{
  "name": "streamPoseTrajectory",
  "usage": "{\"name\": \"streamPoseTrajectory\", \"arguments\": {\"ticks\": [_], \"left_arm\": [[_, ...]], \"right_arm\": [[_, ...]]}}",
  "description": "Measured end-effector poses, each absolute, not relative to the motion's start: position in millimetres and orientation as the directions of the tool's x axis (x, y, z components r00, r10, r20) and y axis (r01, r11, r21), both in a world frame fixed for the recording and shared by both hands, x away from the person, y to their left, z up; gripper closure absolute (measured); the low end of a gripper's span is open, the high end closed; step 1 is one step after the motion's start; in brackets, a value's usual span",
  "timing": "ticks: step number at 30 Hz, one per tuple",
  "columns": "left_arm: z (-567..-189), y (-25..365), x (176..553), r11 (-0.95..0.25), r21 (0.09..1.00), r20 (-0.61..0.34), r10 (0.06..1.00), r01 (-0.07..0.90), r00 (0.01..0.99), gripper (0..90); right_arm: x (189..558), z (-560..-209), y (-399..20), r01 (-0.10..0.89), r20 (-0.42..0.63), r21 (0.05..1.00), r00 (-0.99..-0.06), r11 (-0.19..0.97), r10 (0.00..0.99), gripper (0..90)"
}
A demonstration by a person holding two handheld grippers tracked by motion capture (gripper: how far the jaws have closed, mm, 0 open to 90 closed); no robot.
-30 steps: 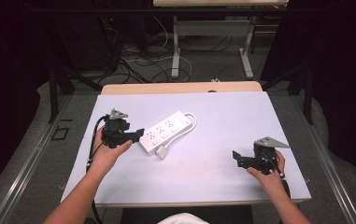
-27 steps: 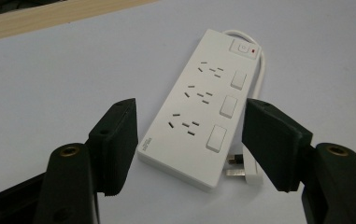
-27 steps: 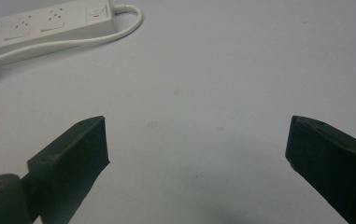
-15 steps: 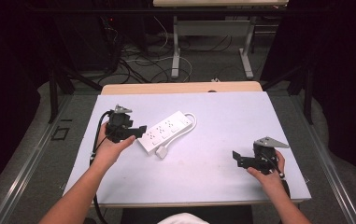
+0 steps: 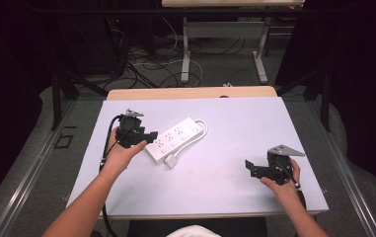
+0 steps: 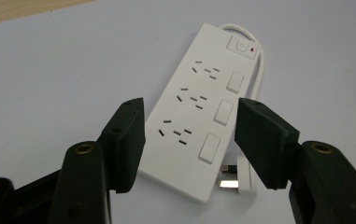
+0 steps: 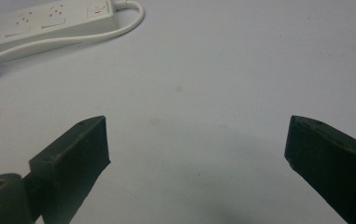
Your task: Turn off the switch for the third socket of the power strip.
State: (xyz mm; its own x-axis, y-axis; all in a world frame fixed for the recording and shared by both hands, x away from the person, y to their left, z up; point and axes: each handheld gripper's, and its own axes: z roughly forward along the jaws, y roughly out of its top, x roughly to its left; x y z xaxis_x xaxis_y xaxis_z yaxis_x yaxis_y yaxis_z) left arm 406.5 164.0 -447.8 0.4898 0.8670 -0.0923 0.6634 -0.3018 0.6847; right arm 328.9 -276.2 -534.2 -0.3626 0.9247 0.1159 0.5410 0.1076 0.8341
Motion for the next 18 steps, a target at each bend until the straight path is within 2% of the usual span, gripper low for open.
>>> {"name": "streamPoseTrajectory", "arguments": {"ticks": [18], "left_arm": [[-459, 152, 418, -0.283, 0.638, -0.128, 0.879, 0.717, 0.46, 49.3]], "right_arm": [[330, -536, -274, 0.551, 0.118, 0.827, -0.364, 0.111, 0.924, 6.0]]}}
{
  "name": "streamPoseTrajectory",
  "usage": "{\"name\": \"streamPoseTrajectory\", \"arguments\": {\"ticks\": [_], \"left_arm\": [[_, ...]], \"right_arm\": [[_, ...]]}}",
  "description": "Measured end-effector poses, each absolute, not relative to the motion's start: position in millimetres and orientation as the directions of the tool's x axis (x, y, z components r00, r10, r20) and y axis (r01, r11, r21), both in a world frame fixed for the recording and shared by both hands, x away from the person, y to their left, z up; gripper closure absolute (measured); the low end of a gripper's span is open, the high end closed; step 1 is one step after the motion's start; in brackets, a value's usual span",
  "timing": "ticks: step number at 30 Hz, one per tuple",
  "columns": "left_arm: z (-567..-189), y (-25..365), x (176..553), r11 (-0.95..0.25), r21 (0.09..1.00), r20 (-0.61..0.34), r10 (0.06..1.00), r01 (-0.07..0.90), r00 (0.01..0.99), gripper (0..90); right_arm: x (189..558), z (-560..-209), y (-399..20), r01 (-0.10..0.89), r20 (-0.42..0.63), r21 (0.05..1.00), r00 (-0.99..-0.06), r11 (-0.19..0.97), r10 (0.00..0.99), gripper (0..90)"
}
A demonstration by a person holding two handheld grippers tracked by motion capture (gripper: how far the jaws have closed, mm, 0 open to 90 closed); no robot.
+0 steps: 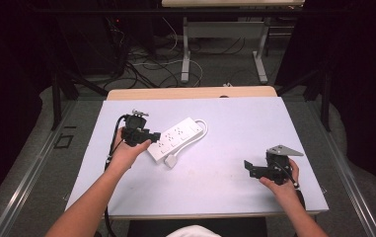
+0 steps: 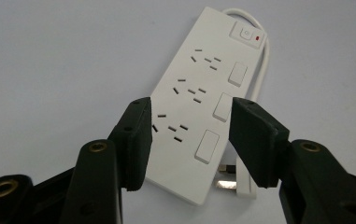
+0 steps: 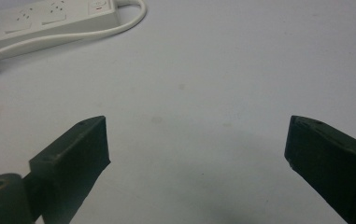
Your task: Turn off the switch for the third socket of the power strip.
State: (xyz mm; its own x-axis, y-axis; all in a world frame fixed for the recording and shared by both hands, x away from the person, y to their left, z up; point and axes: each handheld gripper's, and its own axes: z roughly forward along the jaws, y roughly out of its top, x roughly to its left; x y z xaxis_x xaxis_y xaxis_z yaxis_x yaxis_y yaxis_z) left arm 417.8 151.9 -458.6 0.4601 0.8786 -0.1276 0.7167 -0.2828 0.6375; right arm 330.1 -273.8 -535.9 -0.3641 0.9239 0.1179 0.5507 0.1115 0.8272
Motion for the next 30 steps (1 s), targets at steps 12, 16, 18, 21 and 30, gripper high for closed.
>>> {"name": "streamPoseTrajectory", "arguments": {"ticks": [12, 16, 18, 21, 30], "left_arm": [[-470, 143, 426, -0.29, 0.597, -0.136, 0.882, 0.748, 0.45, 56.2], [-474, 140, 428, -0.29, 0.578, -0.139, 0.886, 0.763, 0.442, 58.7], [-476, 139, 430, -0.294, 0.572, -0.138, 0.886, 0.766, 0.443, 59.8], [-480, 137, 432, -0.308, 0.561, -0.135, 0.882, 0.768, 0.452, 61.7], [-488, 131, 435, -0.333, 0.523, -0.13, 0.878, 0.784, 0.46, 69.9]], "right_arm": [[331, -537, -274, 0.546, 0.111, 0.829, -0.376, 0.123, 0.92, 6.0], [331, -537, -273, 0.548, 0.114, 0.828, -0.376, 0.122, 0.92, 5.9], [331, -537, -273, 0.549, 0.115, 0.827, -0.375, 0.12, 0.92, 6.0], [331, -538, -273, 0.552, 0.119, 0.826, -0.374, 0.118, 0.92, 6.0], [332, -538, -275, 0.549, 0.115, 0.827, -0.378, 0.122, 0.919, 6.0]]}}
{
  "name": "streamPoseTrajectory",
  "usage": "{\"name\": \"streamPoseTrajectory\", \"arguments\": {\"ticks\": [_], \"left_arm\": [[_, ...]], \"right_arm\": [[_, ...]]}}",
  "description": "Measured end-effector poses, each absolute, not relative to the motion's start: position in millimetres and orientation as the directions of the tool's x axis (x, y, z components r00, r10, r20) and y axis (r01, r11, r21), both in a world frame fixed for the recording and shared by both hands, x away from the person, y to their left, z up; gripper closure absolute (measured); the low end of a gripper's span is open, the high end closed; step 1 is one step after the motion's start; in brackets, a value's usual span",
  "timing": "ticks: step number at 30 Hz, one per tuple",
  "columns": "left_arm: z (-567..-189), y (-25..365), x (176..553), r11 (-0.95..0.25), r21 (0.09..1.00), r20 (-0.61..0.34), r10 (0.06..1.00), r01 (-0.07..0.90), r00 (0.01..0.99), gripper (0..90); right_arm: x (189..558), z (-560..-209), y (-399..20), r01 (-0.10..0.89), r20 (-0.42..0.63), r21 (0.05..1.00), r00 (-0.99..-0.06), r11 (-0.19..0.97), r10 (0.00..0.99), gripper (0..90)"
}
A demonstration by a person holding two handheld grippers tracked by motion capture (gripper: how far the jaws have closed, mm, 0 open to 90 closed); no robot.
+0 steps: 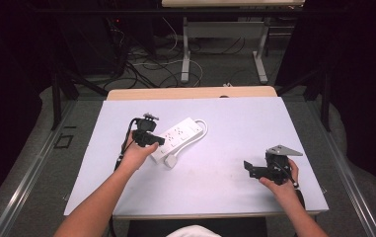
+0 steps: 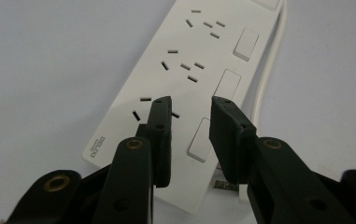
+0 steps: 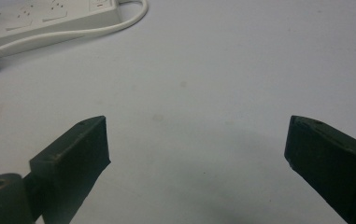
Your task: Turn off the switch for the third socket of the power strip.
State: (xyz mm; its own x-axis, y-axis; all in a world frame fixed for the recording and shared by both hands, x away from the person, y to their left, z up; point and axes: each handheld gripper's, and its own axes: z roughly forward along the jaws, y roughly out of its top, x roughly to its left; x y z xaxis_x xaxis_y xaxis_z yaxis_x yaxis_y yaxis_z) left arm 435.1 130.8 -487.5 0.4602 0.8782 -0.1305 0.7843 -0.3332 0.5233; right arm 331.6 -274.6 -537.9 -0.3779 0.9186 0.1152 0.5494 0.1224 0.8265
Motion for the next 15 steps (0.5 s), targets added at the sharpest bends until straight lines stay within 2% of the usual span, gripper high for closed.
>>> {"name": "streamPoseTrajectory", "arguments": {"ticks": [15], "left_arm": [[-499, 126, 438, -0.333, 0.454, -0.147, 0.887, 0.827, 0.437, 76.3]], "right_arm": [[331, -538, -275, 0.556, 0.121, 0.823, -0.374, 0.118, 0.919, 6.1]]}}
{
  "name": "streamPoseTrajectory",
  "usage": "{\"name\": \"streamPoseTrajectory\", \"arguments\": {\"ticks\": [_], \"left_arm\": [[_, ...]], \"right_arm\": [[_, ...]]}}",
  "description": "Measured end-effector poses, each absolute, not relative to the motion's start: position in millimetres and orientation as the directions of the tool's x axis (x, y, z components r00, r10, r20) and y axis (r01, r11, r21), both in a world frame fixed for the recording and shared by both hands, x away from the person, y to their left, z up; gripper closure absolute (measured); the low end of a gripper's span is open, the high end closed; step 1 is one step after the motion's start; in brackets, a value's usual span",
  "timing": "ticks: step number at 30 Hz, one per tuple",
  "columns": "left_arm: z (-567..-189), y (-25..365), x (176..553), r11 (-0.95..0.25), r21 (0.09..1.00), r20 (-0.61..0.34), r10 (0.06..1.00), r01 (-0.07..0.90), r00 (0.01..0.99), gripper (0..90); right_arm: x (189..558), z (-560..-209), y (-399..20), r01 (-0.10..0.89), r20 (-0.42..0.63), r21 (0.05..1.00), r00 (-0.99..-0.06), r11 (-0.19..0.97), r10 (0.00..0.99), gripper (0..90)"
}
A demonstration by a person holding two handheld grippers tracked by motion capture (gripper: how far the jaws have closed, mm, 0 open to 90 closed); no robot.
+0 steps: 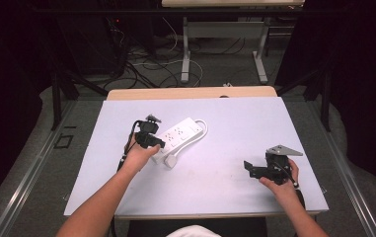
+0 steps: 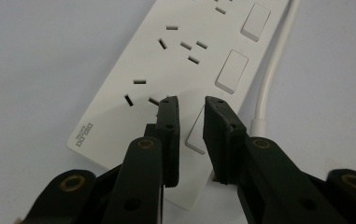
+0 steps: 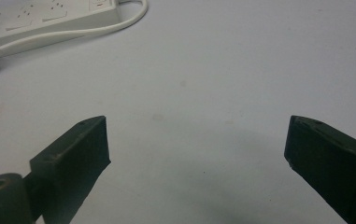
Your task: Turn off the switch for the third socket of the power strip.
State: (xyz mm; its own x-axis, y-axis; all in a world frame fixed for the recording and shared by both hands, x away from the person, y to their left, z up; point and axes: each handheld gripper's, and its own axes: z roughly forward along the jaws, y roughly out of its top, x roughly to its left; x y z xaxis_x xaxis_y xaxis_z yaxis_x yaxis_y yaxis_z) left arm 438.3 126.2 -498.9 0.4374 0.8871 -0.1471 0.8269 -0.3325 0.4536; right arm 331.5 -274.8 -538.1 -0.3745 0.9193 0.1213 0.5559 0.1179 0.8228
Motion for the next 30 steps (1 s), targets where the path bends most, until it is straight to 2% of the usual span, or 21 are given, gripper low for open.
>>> {"name": "streamPoseTrajectory", "arguments": {"ticks": [30], "left_arm": [[-507.8, 124.6, 439.7, -0.356, 0.421, -0.146, 0.881, 0.834, 0.45, 88.3]], "right_arm": [[331.5, -538.3, -274.9, 0.559, 0.124, 0.821, -0.375, 0.118, 0.919, 6.2]]}}
